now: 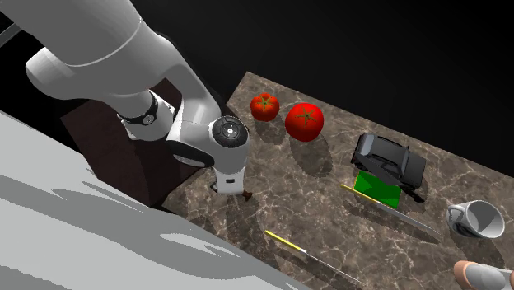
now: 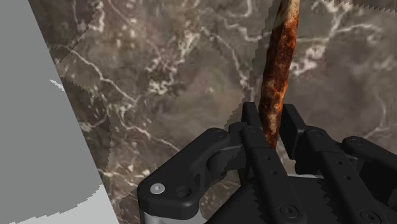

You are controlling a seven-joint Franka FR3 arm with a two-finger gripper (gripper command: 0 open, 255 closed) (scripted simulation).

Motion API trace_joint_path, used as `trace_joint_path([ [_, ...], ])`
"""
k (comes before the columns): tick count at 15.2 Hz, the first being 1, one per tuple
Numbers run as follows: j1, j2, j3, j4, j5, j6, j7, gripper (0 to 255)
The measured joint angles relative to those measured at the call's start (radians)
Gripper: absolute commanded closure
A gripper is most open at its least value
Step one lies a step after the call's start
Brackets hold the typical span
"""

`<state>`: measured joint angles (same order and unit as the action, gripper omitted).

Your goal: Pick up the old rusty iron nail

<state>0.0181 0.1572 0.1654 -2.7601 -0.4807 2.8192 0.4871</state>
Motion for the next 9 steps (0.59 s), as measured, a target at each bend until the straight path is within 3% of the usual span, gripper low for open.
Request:
trace_joint_path([
  [3, -0.008, -0.025, 0.014, -0.007, 0.032, -0.016, -0.027, 255],
  [9, -0.017, -0.137, 0.059, -0.026, 0.172, -0.097, -0.134, 255],
])
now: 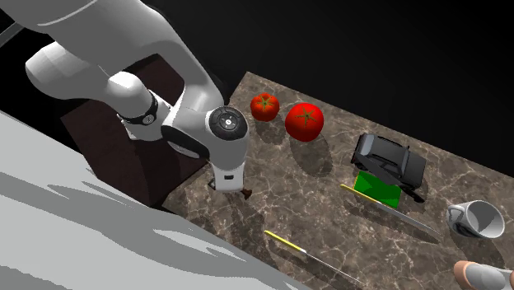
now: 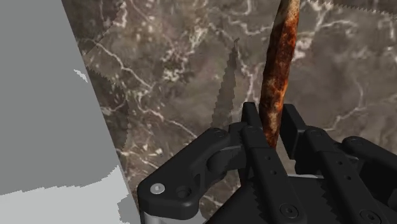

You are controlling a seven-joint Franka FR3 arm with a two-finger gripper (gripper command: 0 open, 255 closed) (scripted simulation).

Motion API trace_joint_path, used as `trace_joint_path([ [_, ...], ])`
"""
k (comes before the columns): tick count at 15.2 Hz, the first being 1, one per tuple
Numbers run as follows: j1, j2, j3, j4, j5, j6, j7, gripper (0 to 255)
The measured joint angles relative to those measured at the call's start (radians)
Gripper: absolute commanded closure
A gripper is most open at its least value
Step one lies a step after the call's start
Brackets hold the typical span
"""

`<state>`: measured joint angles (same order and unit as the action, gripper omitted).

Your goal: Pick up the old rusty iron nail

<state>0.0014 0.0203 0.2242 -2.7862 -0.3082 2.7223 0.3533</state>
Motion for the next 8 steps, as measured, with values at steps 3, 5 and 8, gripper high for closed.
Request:
trace_joint_path([
  [3, 0.006, -0.058, 0.007, -0.005, 0.062, -0.047, -0.05, 255],
  [5, 0.012, -0.095, 0.008, -0.006, 0.096, -0.08, -0.078, 255],
  [8, 0.022, -0.139, 0.007, -0.005, 0.133, -0.122, -0.106, 255],
])
